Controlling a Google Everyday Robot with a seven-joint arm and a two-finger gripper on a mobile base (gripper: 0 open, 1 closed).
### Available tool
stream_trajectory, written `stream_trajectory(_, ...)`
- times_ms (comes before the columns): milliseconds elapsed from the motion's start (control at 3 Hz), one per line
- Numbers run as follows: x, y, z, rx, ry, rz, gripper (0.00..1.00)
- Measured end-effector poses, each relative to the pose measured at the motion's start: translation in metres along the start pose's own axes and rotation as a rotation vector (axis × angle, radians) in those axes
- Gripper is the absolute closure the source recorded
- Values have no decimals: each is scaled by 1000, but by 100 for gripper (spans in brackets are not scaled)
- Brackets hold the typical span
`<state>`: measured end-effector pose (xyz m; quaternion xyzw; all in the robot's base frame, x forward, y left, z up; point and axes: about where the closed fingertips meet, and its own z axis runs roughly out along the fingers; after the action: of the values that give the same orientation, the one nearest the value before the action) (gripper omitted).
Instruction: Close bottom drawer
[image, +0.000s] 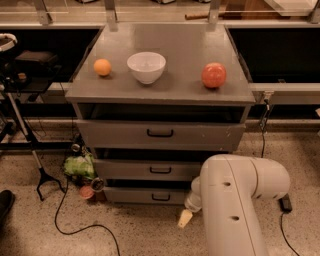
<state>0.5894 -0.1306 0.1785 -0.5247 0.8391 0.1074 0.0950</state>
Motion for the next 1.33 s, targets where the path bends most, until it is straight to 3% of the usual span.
stream_trajectory(667, -10, -11, -5, 65, -43, 16, 0)
stream_trajectory(1333, -9, -14, -7, 85, -62, 38, 0)
